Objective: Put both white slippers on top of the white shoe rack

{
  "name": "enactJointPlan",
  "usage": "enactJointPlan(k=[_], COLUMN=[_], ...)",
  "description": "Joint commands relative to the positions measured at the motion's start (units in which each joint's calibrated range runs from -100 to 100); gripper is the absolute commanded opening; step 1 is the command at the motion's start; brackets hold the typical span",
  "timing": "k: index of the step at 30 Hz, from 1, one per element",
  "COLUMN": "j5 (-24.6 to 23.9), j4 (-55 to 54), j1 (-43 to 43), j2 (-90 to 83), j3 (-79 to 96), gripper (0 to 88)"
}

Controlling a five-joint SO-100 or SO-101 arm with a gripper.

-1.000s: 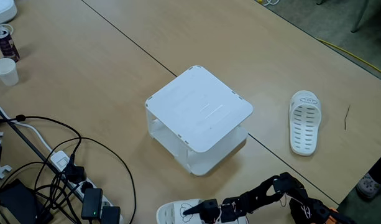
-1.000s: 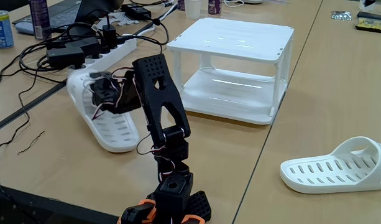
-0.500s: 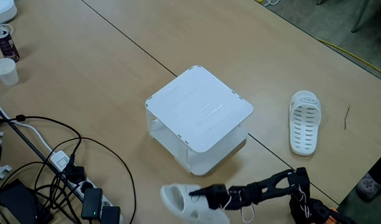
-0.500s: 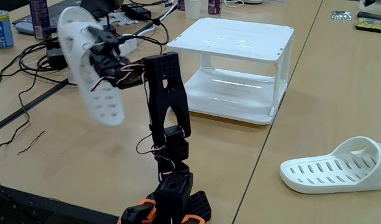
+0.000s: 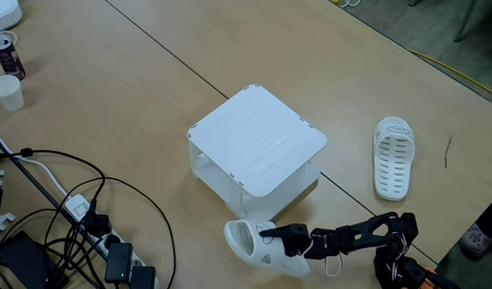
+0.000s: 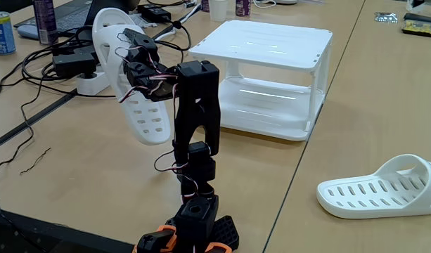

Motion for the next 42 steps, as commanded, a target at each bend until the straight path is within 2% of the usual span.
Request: enactJointPlan(k=[1, 4, 10, 15, 20, 26, 29, 37, 42], j5=[0.42, 0.42, -11.97, -16.44, -29.42, -40.87, -42.34, -41.99, -39.05], j4=[-1.54, -1.54, -1.45, -1.54, -1.54, -1.37, -1.28, -1.37, -1.37], j1=[-0.39, -0.39, -1.13, -3.02, -3.68, -4.66, -4.75, -4.09, -4.09], j2=[-6.06, -6.06, -6.14, -6.14, -6.22, -5.89, -5.8, -5.38, -5.38], j3=[-1.21, -1.21, -1.84, -1.57, -2.74, -2.56, -1.03, 1.41, 2.4], gripper=[0.8, 0.8, 0.8, 0.8, 0.7, 0.7, 0.7, 0.9, 1.5])
